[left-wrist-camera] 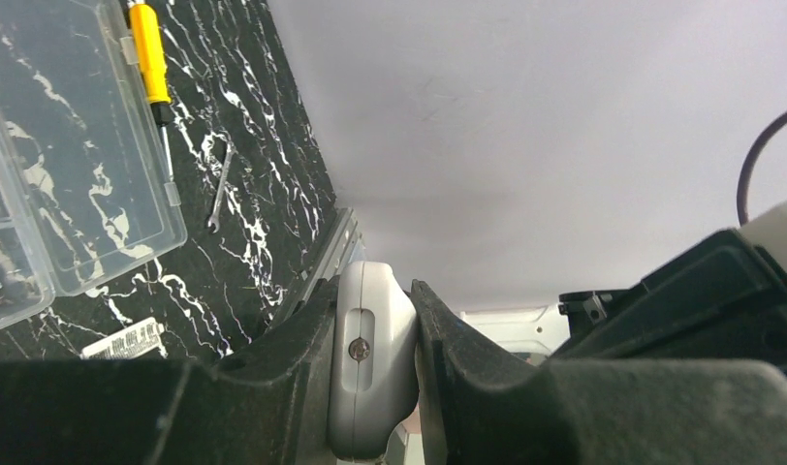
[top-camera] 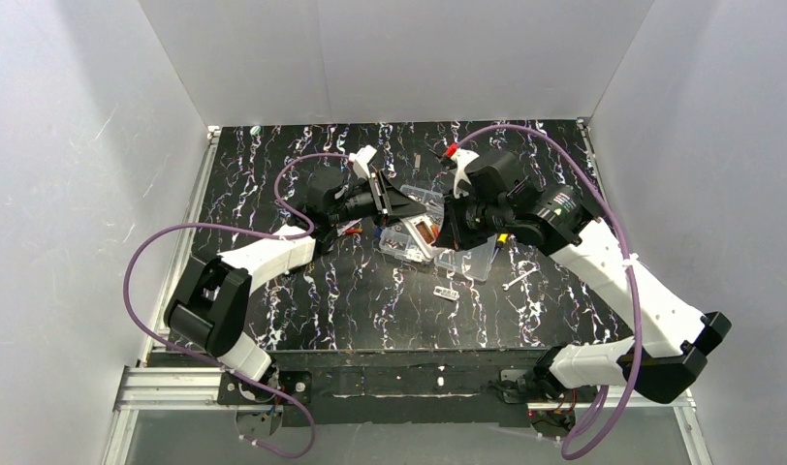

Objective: Load the batteries into the remote control
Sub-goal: Load the battery into the remote control.

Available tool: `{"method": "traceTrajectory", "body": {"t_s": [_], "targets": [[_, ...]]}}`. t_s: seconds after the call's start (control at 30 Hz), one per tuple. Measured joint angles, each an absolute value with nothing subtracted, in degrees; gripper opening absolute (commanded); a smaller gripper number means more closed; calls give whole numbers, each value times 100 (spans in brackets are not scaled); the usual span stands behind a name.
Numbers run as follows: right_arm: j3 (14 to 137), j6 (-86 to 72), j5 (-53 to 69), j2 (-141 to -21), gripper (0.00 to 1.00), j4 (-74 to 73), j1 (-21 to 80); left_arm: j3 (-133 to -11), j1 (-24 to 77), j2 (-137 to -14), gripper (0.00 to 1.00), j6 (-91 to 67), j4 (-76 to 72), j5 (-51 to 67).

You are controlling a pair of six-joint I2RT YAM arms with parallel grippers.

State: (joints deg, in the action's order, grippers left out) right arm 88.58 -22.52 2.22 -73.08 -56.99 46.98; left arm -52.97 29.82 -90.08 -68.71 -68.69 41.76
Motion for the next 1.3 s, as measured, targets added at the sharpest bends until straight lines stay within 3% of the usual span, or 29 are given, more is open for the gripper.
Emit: {"method": "traceTrajectory", "body": {"t_s": [0.63,1.3], "targets": [[9185,-2080,-1356,-6534,1,-5389,4650,-5760,3020,-9035,0,-7231,-7852,4659],[8532,-2276,-1940,-5931,1,-4788,4650,-6274,3089,-8512,0,-7411,-8204,5603]]}}
